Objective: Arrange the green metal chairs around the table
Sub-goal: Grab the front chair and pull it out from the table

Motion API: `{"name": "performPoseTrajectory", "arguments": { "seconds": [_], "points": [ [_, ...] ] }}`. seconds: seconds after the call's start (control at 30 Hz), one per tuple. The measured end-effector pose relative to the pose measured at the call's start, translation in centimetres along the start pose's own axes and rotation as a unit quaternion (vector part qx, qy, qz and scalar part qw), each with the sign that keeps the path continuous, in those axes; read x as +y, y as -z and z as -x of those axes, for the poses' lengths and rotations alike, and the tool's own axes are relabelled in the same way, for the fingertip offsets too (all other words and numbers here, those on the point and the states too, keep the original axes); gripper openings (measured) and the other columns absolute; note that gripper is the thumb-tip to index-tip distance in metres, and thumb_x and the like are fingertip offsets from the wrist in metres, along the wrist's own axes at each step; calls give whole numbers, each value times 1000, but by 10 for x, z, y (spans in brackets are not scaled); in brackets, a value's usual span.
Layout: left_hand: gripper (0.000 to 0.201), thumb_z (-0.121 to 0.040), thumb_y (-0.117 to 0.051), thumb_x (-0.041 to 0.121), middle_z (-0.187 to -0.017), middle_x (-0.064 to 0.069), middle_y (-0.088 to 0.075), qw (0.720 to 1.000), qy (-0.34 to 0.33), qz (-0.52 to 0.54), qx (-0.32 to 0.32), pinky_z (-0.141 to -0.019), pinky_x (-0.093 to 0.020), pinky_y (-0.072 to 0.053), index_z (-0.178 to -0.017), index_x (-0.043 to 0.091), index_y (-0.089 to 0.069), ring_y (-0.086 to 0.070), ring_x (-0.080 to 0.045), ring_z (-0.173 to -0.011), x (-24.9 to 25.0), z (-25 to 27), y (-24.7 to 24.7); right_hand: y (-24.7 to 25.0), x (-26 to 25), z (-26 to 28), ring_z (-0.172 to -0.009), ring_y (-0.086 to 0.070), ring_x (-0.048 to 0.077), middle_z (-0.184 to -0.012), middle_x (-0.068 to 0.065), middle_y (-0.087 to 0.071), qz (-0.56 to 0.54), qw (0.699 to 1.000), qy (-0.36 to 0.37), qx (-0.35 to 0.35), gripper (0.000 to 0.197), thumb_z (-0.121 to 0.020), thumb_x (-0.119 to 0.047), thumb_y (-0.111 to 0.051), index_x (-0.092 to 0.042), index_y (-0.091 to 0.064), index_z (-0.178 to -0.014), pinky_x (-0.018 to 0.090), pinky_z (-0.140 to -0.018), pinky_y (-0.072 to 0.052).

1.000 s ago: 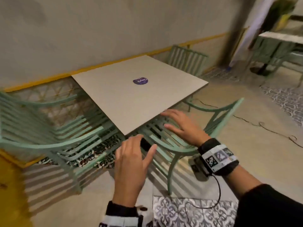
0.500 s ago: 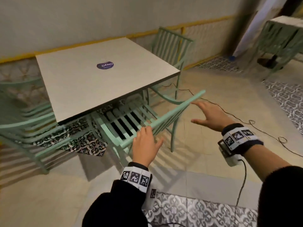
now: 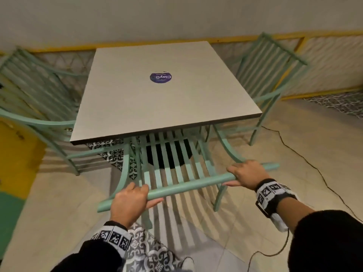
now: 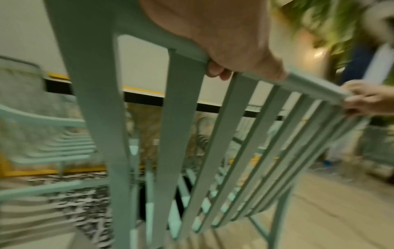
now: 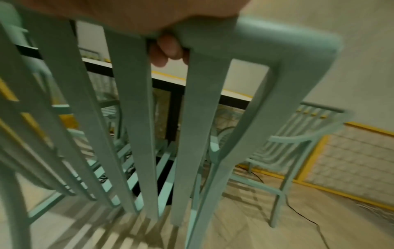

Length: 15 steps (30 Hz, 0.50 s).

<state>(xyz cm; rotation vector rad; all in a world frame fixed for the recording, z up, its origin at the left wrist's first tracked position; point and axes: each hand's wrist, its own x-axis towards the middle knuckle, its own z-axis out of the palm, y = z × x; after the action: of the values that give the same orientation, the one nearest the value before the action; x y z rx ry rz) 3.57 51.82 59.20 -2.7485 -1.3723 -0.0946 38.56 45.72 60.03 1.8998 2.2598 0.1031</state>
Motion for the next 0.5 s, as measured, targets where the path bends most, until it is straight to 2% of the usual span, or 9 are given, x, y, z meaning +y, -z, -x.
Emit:
{"name": "performPoseTrajectory", "arguments": {
  "seconds": [0.07, 0.17, 0.23, 0.3, 0.43, 0.5],
  "points": [
    [80, -81, -2, 72, -39, 3, -55, 1000, 28, 1, -2, -30, -23, -42, -54, 18, -56, -56, -16, -40, -10, -16, 4, 0, 8, -19, -26, -29, 14, -37, -7, -44, 6, 999, 18, 29, 72, -82, -73, -4, -23, -48, -55, 14, -36, -18],
    [80, -79, -3, 73, -41, -1, -57, 999, 40, 23, 3, -32, -22, -41, -55, 16, -54, -53, -18, -39, -15, -40, 14, 11, 25, -41, -26, -34, 15, -37, -5, -45, -22, 998, 36, 50, 72, -79, -78, -4, -22, -43, -57, 13, -38, -16],
    [80, -78, -4, 74, -40, -3, -57, 999, 47, 24, 12, -33, -21, -38, -54, 15, -51, -53, -19, -41, -13, -50, 19, 17, 35, -48, -28, -30, 14, -37, -6, -41, -33, 996, 37, 73, 72, -77, -79, -2, -22, -41, -56, 10, -41, -11],
    [79, -78, -4, 74, -41, -3, -57, 999, 48, 5, 15, -34, -20, -37, -53, 15, -50, -53, -20, -42, -7, -50, 17, 20, 40, -48, -29, -27, 14, -38, -5, -39, -39, 997, 26, 63, 75, -78, -78, -3, -20, -44, -56, 10, -43, -6],
    [78, -80, -6, 73, -46, -3, -61, 999, 46, 21, -6, -36, -23, -42, -55, 15, -52, -55, -19, -44, 20, -26, -4, -9, 43, -20, -29, -34, 15, -39, -1, -50, -39, 999, 31, 2, 77, -79, -78, -3, -18, -48, -60, 16, -35, -26],
    [77, -81, -7, 72, -46, -3, -60, 998, 59, 11, -27, -36, -24, -42, -54, 15, -51, -55, -19, -45, 27, -18, -7, -17, 42, -10, -31, -40, 16, -42, -1, -52, -47, 998, 28, -19, 77, -78, -79, -3, -19, -49, -63, 19, -35, -31]
  ]
}}
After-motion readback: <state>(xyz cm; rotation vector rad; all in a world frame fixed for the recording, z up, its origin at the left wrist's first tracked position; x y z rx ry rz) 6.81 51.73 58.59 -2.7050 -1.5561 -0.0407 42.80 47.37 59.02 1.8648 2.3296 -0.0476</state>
